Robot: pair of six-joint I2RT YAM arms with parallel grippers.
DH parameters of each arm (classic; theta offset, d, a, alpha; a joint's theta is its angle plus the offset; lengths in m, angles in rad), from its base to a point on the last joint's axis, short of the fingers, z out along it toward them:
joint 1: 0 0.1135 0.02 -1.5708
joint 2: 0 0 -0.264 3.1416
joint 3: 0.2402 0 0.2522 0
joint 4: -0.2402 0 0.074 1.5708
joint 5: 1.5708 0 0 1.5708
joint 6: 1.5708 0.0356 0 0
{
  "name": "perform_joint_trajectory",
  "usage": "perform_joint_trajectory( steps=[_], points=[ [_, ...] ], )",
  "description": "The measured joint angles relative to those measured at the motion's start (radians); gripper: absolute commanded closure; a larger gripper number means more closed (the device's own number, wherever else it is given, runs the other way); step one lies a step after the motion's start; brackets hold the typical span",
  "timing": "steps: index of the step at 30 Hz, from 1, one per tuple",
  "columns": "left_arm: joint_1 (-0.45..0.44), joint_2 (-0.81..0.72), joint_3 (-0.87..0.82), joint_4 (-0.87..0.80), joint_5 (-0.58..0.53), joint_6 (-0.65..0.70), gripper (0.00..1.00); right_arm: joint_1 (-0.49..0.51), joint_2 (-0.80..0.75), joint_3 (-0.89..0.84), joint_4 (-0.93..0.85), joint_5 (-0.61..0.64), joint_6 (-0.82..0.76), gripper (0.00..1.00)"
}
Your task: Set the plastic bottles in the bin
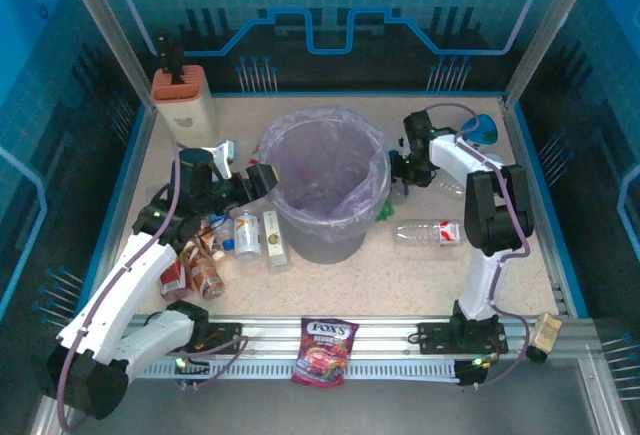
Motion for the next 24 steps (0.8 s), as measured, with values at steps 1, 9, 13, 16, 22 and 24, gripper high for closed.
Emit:
perform_joint_trajectory(
  steps=[1, 9, 13, 16, 22, 24],
  points=[
    [0.000, 0.000, 0.000, 0.000, 0.000, 0.000, 0.20, 0.000, 0.008, 0.000, 0.005, 0.000, -0.002, 0.42],
    [-0.002, 0.006, 0.000, 0.000, 0.000, 0.000, 0.21, -0.001, 0.018, 0.013, 0.024, -0.003, -0.011, 0.54],
    [-0.003, 0.006, 0.000, 0.000, 0.000, 0.000, 0.22, -0.016, -0.014, 0.039, -0.012, -0.003, -0.030, 0.57],
    [-0.005, 0.007, 0.000, 0.001, 0.000, 0.001, 0.22, -0.039, -0.084, 0.082, -0.072, -0.003, -0.050, 0.58],
    [-0.009, 0.023, 0.000, 0.005, 0.000, 0.005, 0.22, -0.074, -0.298, 0.260, -0.217, 0.000, -0.099, 0.59],
    [-0.014, 0.037, 0.000, 0.009, 0.000, 0.008, 0.22, -0.070, -0.359, 0.348, -0.270, -0.003, -0.115, 0.59]
  ],
)
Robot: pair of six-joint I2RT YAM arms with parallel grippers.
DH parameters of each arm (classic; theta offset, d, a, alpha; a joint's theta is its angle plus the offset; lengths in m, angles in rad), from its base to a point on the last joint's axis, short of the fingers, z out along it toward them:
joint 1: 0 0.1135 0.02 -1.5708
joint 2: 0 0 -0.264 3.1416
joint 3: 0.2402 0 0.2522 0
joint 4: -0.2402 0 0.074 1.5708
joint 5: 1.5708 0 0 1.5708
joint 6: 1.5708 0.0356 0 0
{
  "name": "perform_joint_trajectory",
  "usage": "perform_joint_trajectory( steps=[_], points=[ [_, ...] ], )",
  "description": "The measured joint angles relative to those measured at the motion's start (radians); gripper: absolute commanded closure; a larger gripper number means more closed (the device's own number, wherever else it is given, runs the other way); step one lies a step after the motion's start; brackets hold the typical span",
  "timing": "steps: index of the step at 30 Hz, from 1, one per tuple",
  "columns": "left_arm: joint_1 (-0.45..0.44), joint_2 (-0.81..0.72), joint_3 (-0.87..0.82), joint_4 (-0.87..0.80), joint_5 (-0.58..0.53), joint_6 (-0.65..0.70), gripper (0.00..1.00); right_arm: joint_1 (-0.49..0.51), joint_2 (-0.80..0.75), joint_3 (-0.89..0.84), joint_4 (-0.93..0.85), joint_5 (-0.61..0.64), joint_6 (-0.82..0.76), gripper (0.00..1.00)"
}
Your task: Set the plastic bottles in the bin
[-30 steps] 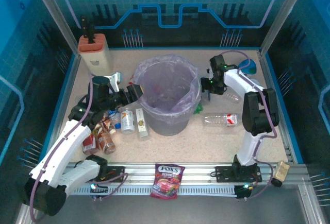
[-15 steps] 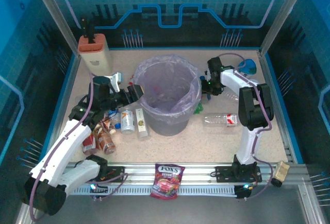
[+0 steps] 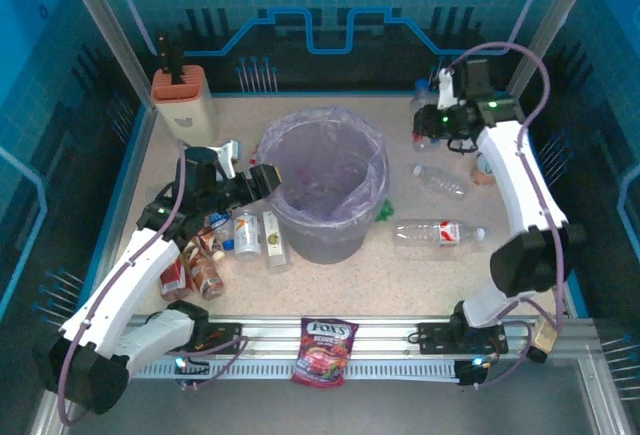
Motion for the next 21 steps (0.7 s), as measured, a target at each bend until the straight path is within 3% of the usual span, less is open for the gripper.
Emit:
perform_joint_trajectory(
  steps=[5, 11, 15, 21],
  points=[
    [-0.018, 0.032, 0.002, 0.013, 0.000, 0.016, 0.22, 0.104, -0.065, 0.221, -0.124, 0.002, -0.029, 0.59],
    [-0.032, 0.064, 0.023, 0.014, 0.000, 0.027, 0.22, 0.416, -0.005, 0.424, -0.265, 0.030, -0.055, 0.59],
    [-0.039, 0.084, 0.037, 0.019, -0.001, 0.027, 0.23, 0.563, 0.079, 0.449, -0.329, 0.061, -0.061, 0.60],
    [-0.051, 0.100, 0.051, 0.022, -0.001, 0.028, 0.22, 0.643, 0.190, 0.400, -0.389, 0.094, -0.061, 0.59]
  ],
)
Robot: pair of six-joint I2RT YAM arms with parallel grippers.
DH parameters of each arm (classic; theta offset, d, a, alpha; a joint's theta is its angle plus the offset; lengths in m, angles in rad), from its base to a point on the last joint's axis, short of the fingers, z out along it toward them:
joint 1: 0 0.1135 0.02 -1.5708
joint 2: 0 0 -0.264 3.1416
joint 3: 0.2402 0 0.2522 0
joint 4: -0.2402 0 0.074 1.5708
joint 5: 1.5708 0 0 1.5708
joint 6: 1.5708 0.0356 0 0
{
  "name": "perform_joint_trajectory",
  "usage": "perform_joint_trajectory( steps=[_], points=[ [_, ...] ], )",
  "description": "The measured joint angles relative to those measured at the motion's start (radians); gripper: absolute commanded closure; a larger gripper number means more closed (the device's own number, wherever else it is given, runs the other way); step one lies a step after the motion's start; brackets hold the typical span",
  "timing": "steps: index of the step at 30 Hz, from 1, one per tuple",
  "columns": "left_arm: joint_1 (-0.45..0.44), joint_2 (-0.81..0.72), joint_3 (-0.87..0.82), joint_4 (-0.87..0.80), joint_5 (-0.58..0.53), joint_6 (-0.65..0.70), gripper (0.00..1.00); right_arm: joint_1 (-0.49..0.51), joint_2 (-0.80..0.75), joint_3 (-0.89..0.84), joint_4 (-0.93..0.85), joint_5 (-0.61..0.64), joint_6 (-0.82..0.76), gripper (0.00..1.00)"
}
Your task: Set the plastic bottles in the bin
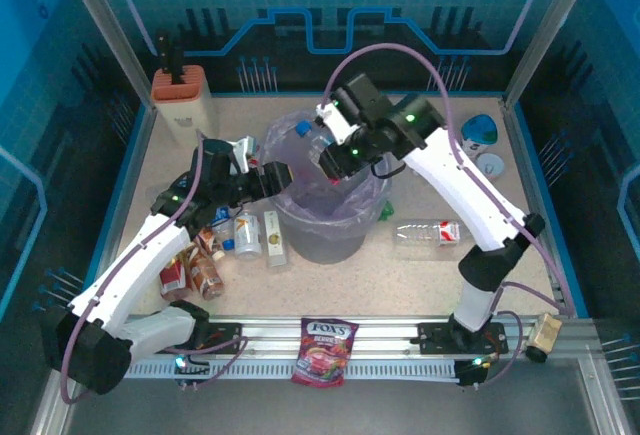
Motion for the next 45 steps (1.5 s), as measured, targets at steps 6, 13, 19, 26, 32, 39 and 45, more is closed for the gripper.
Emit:
perform_joint_trajectory(
  steps=[6, 13, 19, 26, 32, 39, 45],
  points=[
    [-0.007, 0.003, 0.005, 0.000, -0.001, 0.016, 0.23, 0.021, 0.083, -0.074, -0.006, 0.013, 0.000, 0.59],
    [-0.012, 0.003, 0.005, 0.000, -0.008, 0.018, 0.23, 0.023, 0.149, -0.211, 0.061, 0.011, 0.000, 0.56],
    [-0.012, 0.003, 0.005, 0.000, -0.008, 0.018, 0.23, 0.023, 0.198, -0.301, 0.145, -0.013, 0.013, 0.42],
    [-0.013, 0.003, 0.005, 0.000, -0.010, 0.018, 0.22, 0.022, 0.208, -0.337, 0.194, -0.039, 0.031, 0.27],
    [-0.014, 0.003, 0.005, 0.000, -0.012, 0.018, 0.22, 0.013, 0.194, -0.335, 0.193, -0.042, 0.031, 0.26],
    [-0.014, 0.004, 0.005, 0.002, -0.012, 0.018, 0.22, 0.007, 0.077, -0.171, 0.123, -0.052, 0.015, 0.25],
    [-0.015, 0.006, 0.005, 0.006, -0.013, 0.019, 0.22, -0.048, -0.049, 0.091, 0.047, -0.067, -0.011, 0.24]
  ],
)
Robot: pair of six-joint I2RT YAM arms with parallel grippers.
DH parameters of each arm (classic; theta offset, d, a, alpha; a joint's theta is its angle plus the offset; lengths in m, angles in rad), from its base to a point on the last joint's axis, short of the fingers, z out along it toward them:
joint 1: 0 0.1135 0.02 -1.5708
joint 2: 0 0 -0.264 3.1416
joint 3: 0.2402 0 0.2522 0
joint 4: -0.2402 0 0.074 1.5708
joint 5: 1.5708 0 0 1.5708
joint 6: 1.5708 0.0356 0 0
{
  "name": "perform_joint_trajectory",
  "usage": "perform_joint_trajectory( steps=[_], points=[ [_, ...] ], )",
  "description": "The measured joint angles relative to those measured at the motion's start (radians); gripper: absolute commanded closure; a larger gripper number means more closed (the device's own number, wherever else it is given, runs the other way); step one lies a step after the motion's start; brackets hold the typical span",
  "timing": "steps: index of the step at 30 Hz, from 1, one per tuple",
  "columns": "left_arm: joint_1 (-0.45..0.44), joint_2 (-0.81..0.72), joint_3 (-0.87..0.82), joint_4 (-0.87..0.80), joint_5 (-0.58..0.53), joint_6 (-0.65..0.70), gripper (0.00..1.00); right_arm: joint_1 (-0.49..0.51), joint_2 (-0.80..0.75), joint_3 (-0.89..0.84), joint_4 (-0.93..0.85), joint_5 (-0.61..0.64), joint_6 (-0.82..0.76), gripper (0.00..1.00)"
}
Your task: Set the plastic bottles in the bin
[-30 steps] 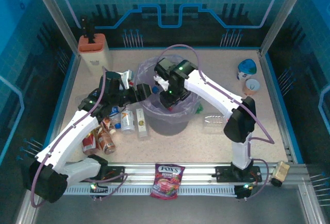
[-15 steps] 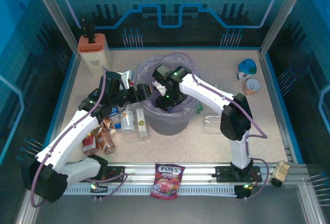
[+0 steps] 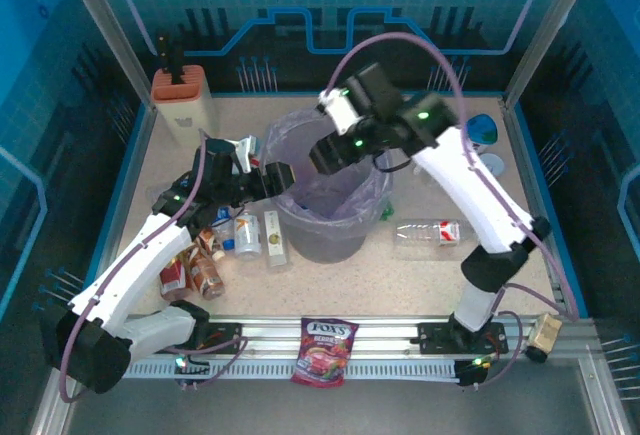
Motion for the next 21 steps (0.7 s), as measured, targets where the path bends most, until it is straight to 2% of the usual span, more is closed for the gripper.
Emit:
perform_joint_trajectory(
  steps=[4, 7, 10, 13, 15, 18, 21],
  points=[
    [0.000, 0.006, 0.000, 0.009, 0.001, 0.000, 0.22, -0.137, -0.085, -0.006, -0.039, 0.032, -0.009, 0.24],
    [0.000, 0.006, 0.000, 0.008, 0.000, 0.000, 0.22, -0.285, -0.138, -0.131, -0.045, 0.071, -0.043, 0.22],
    [0.000, 0.006, 0.000, 0.009, 0.000, 0.003, 0.22, -0.449, -0.169, -0.330, -0.003, 0.113, -0.135, 0.22],
    [0.000, 0.006, 0.000, 0.011, 0.001, 0.003, 0.22, -0.602, -0.149, -0.478, 0.037, 0.121, -0.245, 0.21],
    [0.000, 0.006, 0.000, 0.016, 0.001, 0.003, 0.22, -0.689, -0.108, -0.518, 0.066, 0.124, -0.306, 0.21],
    [0.000, 0.009, 0.000, 0.019, 0.001, 0.003, 0.22, -0.764, -0.020, -0.534, 0.116, 0.148, -0.399, 0.21],
    [0.000, 0.019, 0.000, 0.031, 0.011, -0.002, 0.22, -0.779, 0.062, -0.534, 0.160, 0.149, -0.473, 0.21]
  ],
)
